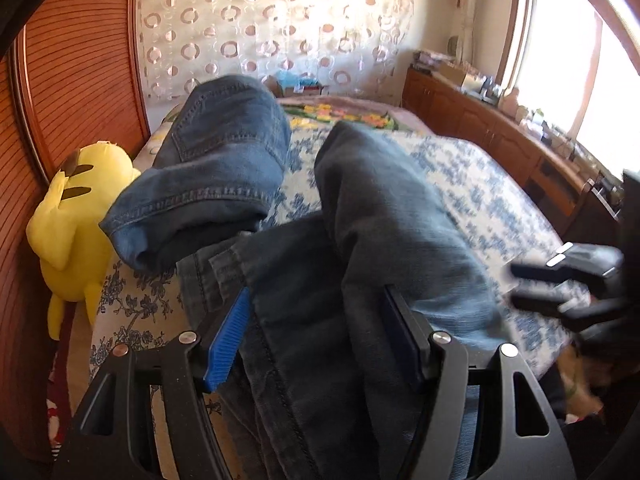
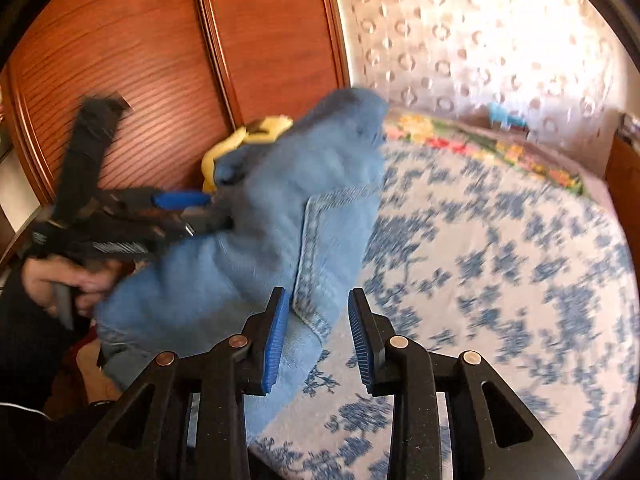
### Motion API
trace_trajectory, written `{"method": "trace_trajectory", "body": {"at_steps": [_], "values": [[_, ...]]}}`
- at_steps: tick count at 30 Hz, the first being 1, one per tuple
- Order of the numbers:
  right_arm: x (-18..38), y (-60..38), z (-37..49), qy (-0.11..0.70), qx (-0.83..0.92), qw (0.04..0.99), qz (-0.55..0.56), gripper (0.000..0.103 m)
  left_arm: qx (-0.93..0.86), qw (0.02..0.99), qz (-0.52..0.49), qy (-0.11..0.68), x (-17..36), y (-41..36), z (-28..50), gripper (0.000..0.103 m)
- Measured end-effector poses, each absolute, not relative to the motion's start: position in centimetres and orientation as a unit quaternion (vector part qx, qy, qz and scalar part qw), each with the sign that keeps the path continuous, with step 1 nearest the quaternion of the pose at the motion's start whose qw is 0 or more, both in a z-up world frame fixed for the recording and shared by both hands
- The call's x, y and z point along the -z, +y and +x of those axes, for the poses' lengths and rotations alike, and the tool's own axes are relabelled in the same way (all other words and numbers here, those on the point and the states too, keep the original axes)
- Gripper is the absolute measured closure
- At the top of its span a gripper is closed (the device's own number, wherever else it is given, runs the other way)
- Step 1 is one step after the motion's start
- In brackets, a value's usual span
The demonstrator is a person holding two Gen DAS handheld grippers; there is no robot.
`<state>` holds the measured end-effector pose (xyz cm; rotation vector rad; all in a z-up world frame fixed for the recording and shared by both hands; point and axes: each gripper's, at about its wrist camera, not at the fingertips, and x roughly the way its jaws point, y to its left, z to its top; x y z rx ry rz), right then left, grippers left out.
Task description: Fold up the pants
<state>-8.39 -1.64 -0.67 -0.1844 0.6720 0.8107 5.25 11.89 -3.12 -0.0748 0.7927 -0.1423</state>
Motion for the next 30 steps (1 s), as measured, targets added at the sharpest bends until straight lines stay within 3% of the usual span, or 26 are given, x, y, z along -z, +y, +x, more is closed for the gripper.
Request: {"method": "trace_trajectory", "body": {"at_steps": [9,12,14,17,22,30], "values": [[1.8,-0.4,-8.0,0.326,-0.408,0.849,-0.075,0.071,0.132,0.911,-0.046,0.388,2.7,9.6,4.5,0.036],[1.9,-1.8,-7.4,0.324,-0.395,0.857,-0.065,0.071,0.133,0.9,-0.05,0.412,3.8,9.1,5.2,0.051],[2.0,-2.4,-6.9,0.323,-0.394,0.858,-0.06,0.071,0.148,0.897,-0.053,0.414,4.0,8.7,5.0,0.074],[1.7,-2.9,-6.8,0.32,-0.394,0.859,-0.06,0.07,0.161,0.905,-0.046,0.391,2.7,8.0,3.8,0.092],[0.2,-3.1,-7.5,0.296,-0.416,0.859,-0.045,0.055,0.158,0.921,-0.063,0.35,-0.3,9.8,0.7,0.093],[-0.6,0.3,-6.0,0.288,-0.415,0.861,-0.06,0.054,0.094,0.915,-0.09,0.383,3.2,15.4,-0.9,0.093]]}}
